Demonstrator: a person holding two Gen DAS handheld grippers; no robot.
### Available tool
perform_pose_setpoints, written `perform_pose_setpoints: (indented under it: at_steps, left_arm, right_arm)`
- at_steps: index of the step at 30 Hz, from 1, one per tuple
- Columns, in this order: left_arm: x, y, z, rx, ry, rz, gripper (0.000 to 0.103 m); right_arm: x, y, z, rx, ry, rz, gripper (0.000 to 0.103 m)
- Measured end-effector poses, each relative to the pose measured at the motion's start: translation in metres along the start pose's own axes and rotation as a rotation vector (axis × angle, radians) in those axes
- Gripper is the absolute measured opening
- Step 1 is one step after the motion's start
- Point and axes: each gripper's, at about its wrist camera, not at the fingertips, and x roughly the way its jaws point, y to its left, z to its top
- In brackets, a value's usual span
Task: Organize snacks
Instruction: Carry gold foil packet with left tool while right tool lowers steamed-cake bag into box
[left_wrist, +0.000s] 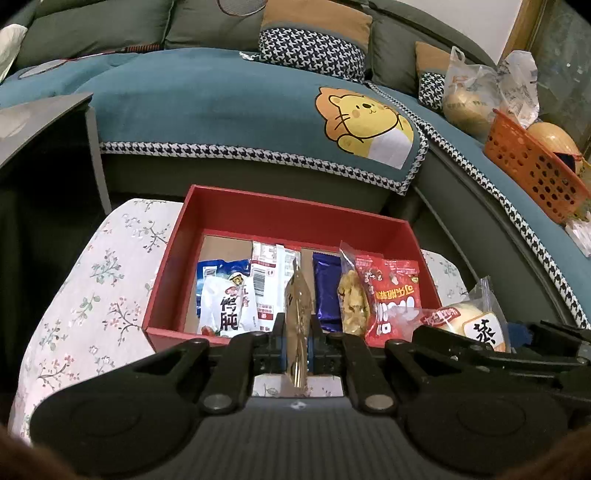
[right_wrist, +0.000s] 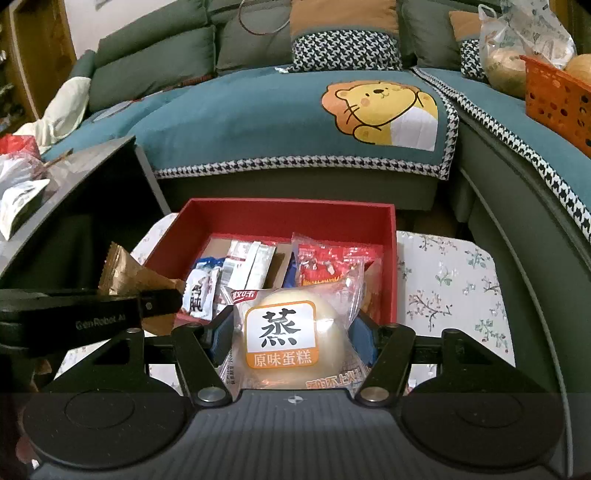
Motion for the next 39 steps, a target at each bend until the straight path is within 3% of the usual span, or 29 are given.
perform_pose_setpoints:
  at_steps: [19, 39]
  left_arm:
    - [0.011, -0.007, 0.013, 0.0, -0.012, 0.0, 0.039]
    - [0.051, -0.008, 0.032, -0.013, 0.004, 0.039, 0.039]
  right_arm:
    - [0.008, -0.001, 0.014, 0.015, -0.019, 0.002, 0.07]
    - [0.047, -0.015, 0.034, 0.042, -0.008, -0.001, 0.07]
